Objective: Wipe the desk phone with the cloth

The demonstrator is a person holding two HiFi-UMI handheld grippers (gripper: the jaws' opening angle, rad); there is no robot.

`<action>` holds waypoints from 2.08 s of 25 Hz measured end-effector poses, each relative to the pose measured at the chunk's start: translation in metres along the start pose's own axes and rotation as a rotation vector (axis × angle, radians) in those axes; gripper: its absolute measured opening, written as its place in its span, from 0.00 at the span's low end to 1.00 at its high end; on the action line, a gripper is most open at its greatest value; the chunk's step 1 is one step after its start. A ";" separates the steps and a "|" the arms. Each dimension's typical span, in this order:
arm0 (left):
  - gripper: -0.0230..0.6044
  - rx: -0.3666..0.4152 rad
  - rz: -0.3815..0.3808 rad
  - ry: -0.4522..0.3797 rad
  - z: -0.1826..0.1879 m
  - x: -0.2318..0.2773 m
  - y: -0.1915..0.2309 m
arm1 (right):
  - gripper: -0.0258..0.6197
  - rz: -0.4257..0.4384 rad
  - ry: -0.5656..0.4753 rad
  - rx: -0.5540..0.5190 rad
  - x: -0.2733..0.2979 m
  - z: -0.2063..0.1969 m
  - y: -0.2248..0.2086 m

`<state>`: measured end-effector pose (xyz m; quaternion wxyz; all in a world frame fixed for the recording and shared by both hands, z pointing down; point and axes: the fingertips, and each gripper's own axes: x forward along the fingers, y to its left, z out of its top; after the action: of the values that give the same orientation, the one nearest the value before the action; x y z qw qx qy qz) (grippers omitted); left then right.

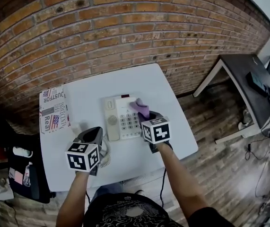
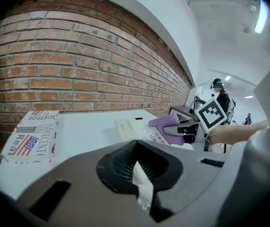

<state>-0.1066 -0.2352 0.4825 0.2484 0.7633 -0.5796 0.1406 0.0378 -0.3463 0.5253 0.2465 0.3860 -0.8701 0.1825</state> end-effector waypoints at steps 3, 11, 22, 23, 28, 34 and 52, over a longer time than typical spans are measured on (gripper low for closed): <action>0.05 -0.008 0.005 -0.003 -0.007 -0.008 -0.006 | 0.11 0.013 0.006 0.014 -0.008 -0.011 0.006; 0.05 -0.024 0.013 -0.017 -0.017 -0.027 -0.019 | 0.11 0.028 0.015 0.038 -0.028 -0.029 0.017; 0.05 -0.042 0.028 -0.018 -0.037 -0.049 -0.032 | 0.11 0.063 0.014 0.084 -0.049 -0.051 0.032; 0.05 -0.043 0.030 -0.016 -0.039 -0.051 -0.033 | 0.11 0.067 0.011 0.095 -0.050 -0.052 0.033; 0.05 -0.049 0.042 -0.012 -0.047 -0.060 -0.034 | 0.11 0.085 -0.013 0.186 -0.053 -0.056 0.036; 0.05 -0.050 0.056 -0.012 -0.052 -0.068 -0.033 | 0.11 0.108 -0.046 0.269 -0.057 -0.062 0.045; 0.05 -0.081 0.103 -0.008 -0.068 -0.083 -0.030 | 0.11 0.239 -0.046 0.270 -0.046 -0.074 0.107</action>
<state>-0.0968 -0.1246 0.4911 0.2691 0.7223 -0.6244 0.1265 0.0048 -0.2139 0.5457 0.1488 0.3135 -0.8828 0.3168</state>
